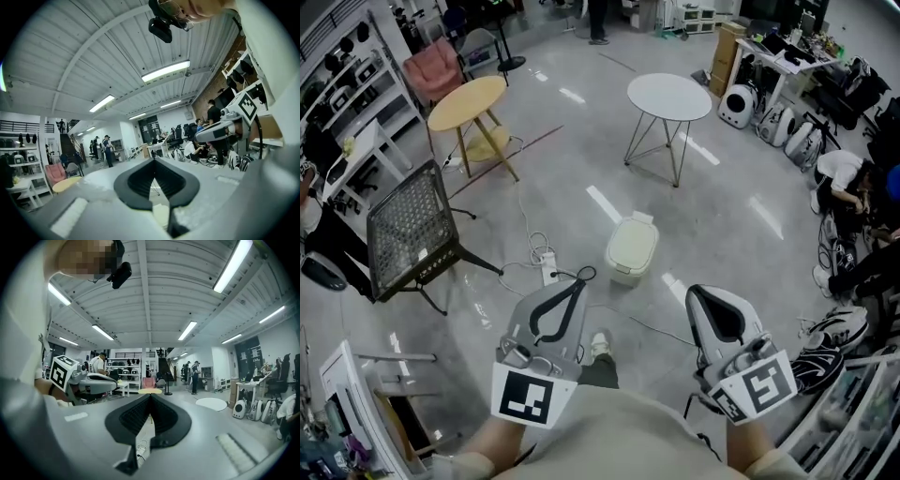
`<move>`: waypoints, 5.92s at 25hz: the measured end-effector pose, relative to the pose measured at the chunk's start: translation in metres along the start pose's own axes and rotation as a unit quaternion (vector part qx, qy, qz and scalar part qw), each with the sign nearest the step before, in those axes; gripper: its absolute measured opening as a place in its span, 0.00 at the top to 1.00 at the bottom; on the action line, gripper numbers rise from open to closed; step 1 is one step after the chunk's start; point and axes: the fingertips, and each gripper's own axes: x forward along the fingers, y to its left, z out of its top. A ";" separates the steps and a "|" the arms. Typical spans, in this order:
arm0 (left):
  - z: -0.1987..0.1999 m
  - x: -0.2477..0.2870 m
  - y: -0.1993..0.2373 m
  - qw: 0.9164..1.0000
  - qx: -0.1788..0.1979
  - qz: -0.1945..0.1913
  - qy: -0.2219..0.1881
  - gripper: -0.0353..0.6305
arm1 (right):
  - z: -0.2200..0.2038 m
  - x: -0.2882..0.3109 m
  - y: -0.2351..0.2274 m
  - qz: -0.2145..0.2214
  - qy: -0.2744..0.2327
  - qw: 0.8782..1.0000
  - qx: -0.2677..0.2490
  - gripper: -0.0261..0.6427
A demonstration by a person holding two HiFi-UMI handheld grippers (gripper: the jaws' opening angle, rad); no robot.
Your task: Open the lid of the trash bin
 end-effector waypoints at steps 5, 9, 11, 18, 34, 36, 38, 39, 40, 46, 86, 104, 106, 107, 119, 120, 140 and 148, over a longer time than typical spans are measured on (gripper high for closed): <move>-0.015 0.041 0.055 1.000 0.002 -0.023 0.002 0.94 | 0.003 0.070 -0.017 -0.015 0.008 1.000 0.006 0.96; -0.022 0.068 0.082 0.999 0.008 -0.041 -0.005 0.94 | 0.004 0.106 -0.033 -0.033 0.008 0.999 0.011 0.96; -0.024 0.077 0.091 0.999 0.013 -0.050 -0.008 0.94 | 0.003 0.118 -0.038 -0.041 0.010 0.999 0.013 0.96; -0.036 0.095 0.105 0.998 0.012 -0.053 -0.008 0.94 | -0.010 0.138 -0.050 -0.045 0.022 0.998 0.025 0.96; -0.127 0.159 0.090 0.991 -0.086 -0.017 0.103 0.94 | -0.123 0.189 -0.109 -0.002 0.114 0.989 0.095 0.96; -0.151 0.172 0.089 0.988 -0.093 -0.019 0.120 0.94 | -0.150 0.202 -0.116 0.000 0.131 0.986 0.106 0.96; -0.177 0.185 0.089 0.986 -0.097 -0.023 0.136 0.94 | -0.179 0.215 -0.122 0.002 0.147 0.982 0.115 0.96; -0.191 0.192 0.089 0.985 -0.092 -0.028 0.144 0.94 | -0.194 0.222 -0.125 0.003 0.156 0.980 0.120 0.96; -0.206 0.198 0.089 0.984 -0.085 -0.034 0.151 0.94 | -0.210 0.229 -0.127 0.004 0.165 0.978 0.126 0.96; -0.301 0.236 0.085 0.975 -0.098 -0.043 0.194 0.94 | -0.319 0.266 -0.139 0.004 0.215 0.963 0.161 0.96; -0.665 0.281 -0.003 0.905 -0.202 -0.087 0.363 0.94 | -0.778 0.319 -0.120 -0.072 0.408 0.879 0.235 0.96; -0.469 0.257 0.064 0.937 -0.181 -0.070 0.291 0.94 | -0.526 0.274 -0.116 -0.035 0.334 0.919 0.205 0.96; -0.430 0.252 0.072 0.944 -0.172 -0.069 0.273 0.94 | -0.476 0.269 -0.117 -0.034 0.310 0.929 0.198 0.96; -0.410 0.249 0.075 0.947 -0.167 -0.070 0.264 0.94 | -0.451 0.266 -0.117 -0.033 0.298 0.934 0.194 0.96; -0.197 0.192 0.099 0.983 -0.095 -0.065 0.142 0.94 | -0.187 0.215 -0.100 -0.029 0.142 0.982 0.121 0.96; -0.183 0.186 0.100 0.985 -0.089 -0.064 0.132 0.94 | -0.168 0.209 -0.098 -0.031 0.125 0.986 0.110 0.96; -0.014 0.124 0.104 0.999 -0.037 -0.035 -0.008 0.94 | 0.024 0.148 -0.056 -0.021 -0.014 0.996 -0.082 0.96; -0.011 0.124 0.109 0.999 -0.040 -0.023 -0.005 0.94 | 0.037 0.150 -0.059 -0.010 -0.030 0.996 -0.081 0.96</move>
